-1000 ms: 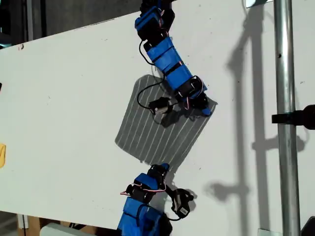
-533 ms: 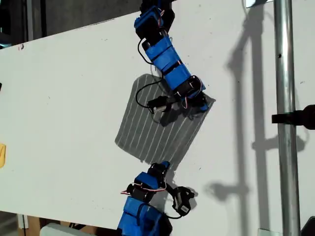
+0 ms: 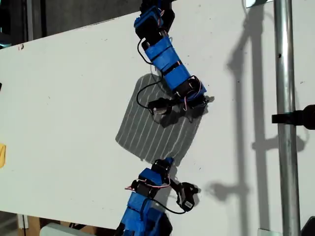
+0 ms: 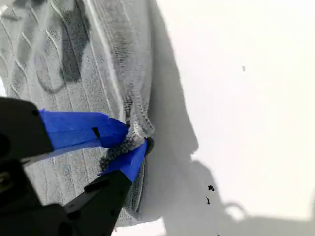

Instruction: Grasp corners of a towel and fold twice.

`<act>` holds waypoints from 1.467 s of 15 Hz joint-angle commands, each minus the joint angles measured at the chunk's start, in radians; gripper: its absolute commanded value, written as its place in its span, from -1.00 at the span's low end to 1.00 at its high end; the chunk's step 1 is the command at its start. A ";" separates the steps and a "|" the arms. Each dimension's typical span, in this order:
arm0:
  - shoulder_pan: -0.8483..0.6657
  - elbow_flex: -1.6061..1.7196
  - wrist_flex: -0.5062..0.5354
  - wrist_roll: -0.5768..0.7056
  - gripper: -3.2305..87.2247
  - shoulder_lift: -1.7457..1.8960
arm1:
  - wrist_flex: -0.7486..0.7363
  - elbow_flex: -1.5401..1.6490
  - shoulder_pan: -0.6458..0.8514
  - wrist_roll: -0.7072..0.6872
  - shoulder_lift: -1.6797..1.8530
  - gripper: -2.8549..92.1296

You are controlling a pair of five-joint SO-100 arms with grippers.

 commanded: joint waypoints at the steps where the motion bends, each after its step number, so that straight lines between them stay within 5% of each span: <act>1: 0.035 -0.110 0.035 0.003 -0.99 0.017 | -0.009 -0.049 0.012 -0.066 0.081 -0.94; 7: 0.261 -0.195 0.147 -0.083 -0.99 0.175 | -0.433 -0.107 -0.043 -0.330 0.236 -0.95; 14: 0.129 -0.106 0.124 -0.054 -0.99 0.176 | -0.095 -0.031 -0.018 -0.132 0.256 -0.95; 22: -0.285 -0.123 0.210 0.298 -0.99 0.158 | 0.023 0.426 0.281 -0.227 0.643 -0.95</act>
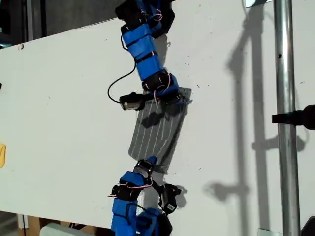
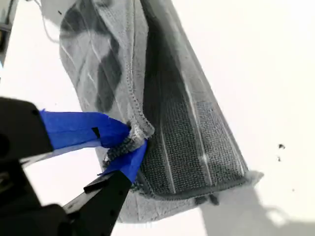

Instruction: Grasp corners of a towel and fold twice.

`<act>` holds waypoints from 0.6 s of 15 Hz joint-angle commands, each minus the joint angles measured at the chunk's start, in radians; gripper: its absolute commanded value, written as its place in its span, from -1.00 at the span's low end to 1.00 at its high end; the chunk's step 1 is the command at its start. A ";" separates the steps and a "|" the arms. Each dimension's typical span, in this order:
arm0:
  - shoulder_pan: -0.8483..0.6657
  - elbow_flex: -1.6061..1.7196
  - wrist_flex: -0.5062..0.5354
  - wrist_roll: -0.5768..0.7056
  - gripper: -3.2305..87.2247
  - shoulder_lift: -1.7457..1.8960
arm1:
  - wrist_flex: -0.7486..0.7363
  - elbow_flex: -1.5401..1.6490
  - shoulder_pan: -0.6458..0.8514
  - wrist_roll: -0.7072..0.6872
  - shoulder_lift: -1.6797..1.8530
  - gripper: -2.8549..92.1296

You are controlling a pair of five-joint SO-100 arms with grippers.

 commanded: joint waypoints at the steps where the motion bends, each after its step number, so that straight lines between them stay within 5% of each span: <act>1: -0.132 -0.067 0.025 0.094 -0.99 -0.009 | 0.014 0.138 0.137 -0.091 0.233 -0.95; 9: -0.463 -0.462 0.160 0.390 -0.99 -0.235 | 0.044 0.189 0.612 -0.615 0.387 -0.95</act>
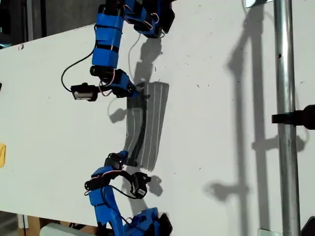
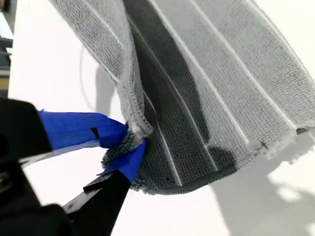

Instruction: Grasp corners of a towel and fold twice.

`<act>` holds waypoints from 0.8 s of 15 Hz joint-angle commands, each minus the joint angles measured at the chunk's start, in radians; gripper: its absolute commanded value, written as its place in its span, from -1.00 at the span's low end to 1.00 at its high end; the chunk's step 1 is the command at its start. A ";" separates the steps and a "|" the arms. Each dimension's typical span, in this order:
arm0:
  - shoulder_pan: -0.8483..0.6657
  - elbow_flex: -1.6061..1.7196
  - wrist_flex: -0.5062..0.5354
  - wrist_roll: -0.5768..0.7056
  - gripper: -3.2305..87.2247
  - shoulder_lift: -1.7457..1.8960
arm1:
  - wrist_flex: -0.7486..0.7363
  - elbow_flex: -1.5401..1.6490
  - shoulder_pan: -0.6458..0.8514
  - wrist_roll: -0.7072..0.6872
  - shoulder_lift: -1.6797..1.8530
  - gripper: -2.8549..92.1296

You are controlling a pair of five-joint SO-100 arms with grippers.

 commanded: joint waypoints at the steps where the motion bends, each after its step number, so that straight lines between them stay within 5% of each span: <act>1: -0.035 -0.109 0.048 0.018 -0.99 0.023 | 0.026 -0.041 0.005 -0.035 0.077 -0.95; 5: 0.051 0.087 -0.020 -0.071 -0.99 0.083 | -0.044 0.083 -0.161 0.129 0.008 -0.95; 12: 0.127 0.322 -0.224 -0.187 -0.99 0.038 | -0.232 0.213 -0.241 0.253 -0.178 -0.95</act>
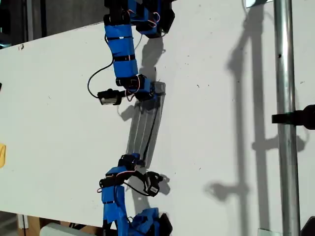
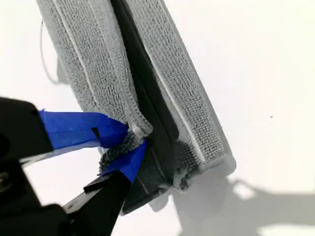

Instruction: Grasp corners of a towel and fold twice.

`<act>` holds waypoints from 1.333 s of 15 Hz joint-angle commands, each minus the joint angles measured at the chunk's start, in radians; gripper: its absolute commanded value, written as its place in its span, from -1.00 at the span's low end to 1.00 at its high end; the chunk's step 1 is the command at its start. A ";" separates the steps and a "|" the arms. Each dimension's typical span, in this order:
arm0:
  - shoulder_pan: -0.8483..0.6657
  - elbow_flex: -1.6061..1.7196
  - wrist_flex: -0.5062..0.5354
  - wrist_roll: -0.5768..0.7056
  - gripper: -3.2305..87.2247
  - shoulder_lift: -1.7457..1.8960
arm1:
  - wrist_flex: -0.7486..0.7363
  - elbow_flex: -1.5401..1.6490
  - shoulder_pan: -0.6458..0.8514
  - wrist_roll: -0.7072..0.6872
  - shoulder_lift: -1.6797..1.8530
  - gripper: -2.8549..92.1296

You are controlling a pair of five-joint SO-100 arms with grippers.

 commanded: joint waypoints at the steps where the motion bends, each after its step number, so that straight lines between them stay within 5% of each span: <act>1: 0.031 -0.009 -0.029 -0.035 -0.99 -0.008 | -0.023 -0.006 -0.015 0.023 -0.046 -0.95; 5: 0.040 -0.035 0.014 -0.078 -0.90 -0.072 | 0.029 -0.025 -0.008 0.049 -0.063 -0.90; 7: 0.037 -0.097 0.206 -0.114 -0.33 -0.031 | 0.152 -0.060 -0.008 0.069 0.049 -0.45; 8: 0.035 -0.126 0.336 -0.147 -0.22 0.025 | 0.218 -0.063 -0.002 0.087 0.132 -0.39; 10: 0.037 -0.084 0.434 -0.132 0.02 0.249 | 0.367 -0.046 0.015 0.132 0.293 -0.33; 14: 0.035 0.216 0.462 -0.206 -0.04 0.808 | 0.488 0.221 -0.028 0.319 0.801 -0.31; 17: 0.137 0.727 0.195 -0.483 -0.47 1.486 | 0.474 0.560 -0.239 0.658 1.296 -0.34; 19: 0.143 0.951 0.313 -0.614 -0.78 1.858 | 0.463 0.707 -0.385 0.821 1.536 -0.41; 20: 0.147 1.012 0.339 -0.483 -0.99 1.858 | 0.476 0.689 -0.400 0.834 1.480 -0.40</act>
